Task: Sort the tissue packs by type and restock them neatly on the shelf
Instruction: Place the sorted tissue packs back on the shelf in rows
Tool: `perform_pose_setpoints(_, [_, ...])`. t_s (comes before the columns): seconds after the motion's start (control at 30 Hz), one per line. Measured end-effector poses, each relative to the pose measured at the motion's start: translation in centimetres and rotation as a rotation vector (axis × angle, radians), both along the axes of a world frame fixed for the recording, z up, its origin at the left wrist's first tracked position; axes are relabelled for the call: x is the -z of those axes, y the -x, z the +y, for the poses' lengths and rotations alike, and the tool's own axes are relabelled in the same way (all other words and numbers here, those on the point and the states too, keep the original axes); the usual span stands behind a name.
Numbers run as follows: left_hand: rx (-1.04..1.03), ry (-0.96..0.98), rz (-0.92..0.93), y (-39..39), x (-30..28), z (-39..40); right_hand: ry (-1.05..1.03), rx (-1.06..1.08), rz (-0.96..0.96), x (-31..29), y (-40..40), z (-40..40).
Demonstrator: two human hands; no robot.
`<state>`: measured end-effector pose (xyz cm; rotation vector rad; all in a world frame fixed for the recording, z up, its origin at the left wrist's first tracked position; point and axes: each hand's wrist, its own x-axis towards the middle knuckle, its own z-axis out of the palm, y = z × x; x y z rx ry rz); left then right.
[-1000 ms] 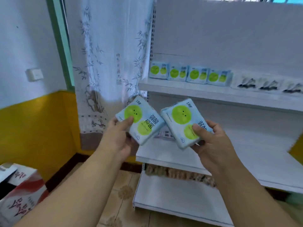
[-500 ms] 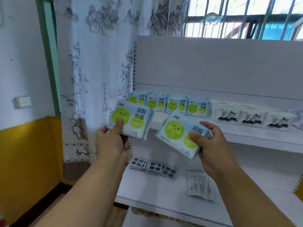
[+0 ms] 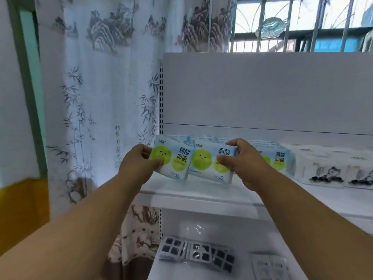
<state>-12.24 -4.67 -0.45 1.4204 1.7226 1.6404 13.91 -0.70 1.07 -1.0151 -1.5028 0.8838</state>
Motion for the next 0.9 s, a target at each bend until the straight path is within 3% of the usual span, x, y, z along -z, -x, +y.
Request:
perform_pose_setpoints(0.2, [-0.070, 0.227, 0.354, 2.6, 0.1, 7.4, -0.065, 0.212, -0.525, 0.6, 1.8, 7.0])
perform_pose_setpoints(0.27, [-0.081, 0.260, 0.381, 3.0, 0.2, 9.0, -0.139, 0.287, -0.724, 0.2, 2.5, 8.2])
perform_pose_setpoints(0.5, [-0.122, 0.332, 0.464, 3.9, 0.3, 10.9, -0.333, 0.472, -1.065, -0.2, 5.2, 9.7])
perform_pose_setpoints(0.63, [-0.144, 0.355, 0.507, 3.3, 0.4, 9.9, -0.391, 0.527, -1.076, -0.1, 6.0, 8.3])
perform_pose_setpoints(0.9, [-0.194, 0.207, 0.584, -2.4, 0.7, 0.9, -0.470, 0.373, -1.011, 0.1, 6.0, 0.4])
